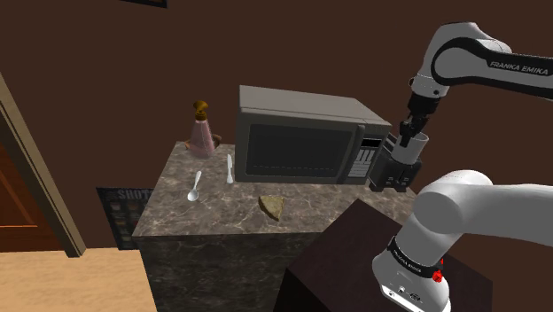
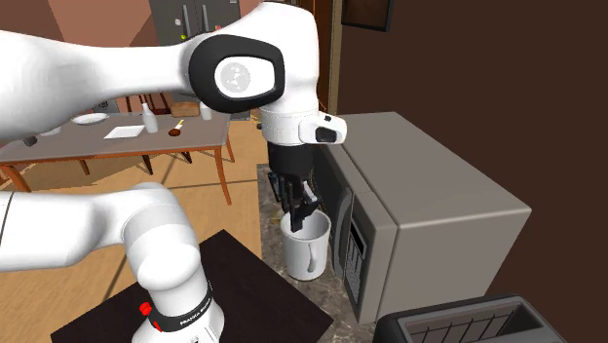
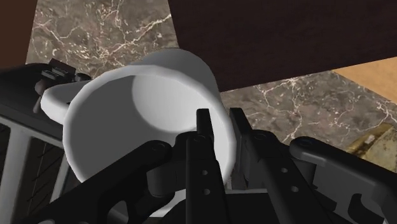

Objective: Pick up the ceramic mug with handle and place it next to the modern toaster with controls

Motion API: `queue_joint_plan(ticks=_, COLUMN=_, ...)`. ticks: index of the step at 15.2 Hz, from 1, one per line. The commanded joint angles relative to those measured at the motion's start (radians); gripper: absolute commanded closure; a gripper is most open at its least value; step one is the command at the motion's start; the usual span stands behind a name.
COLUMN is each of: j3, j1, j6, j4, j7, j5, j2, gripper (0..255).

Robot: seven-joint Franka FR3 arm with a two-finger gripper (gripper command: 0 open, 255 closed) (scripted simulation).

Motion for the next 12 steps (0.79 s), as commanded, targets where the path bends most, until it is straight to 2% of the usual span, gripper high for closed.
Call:
queue_joint_plan(ticks=1, j3=-0.054, j1=-0.026, j6=-0.008, j4=0.013, j7=-0.056, j5=-0.050, j2=-0.007, gripper=255)
queue_joint_plan(ticks=7, j3=-0.209, j1=-0.077, j6=-0.005, j4=0.078, j7=-0.205, j5=-0.181, j2=0.012, gripper=255)
queue_joint_plan(ticks=12, j3=-0.340, j1=-0.089, j6=0.013, j4=0.163, j7=-0.322, j5=-0.273, j2=0.059, gripper=255)
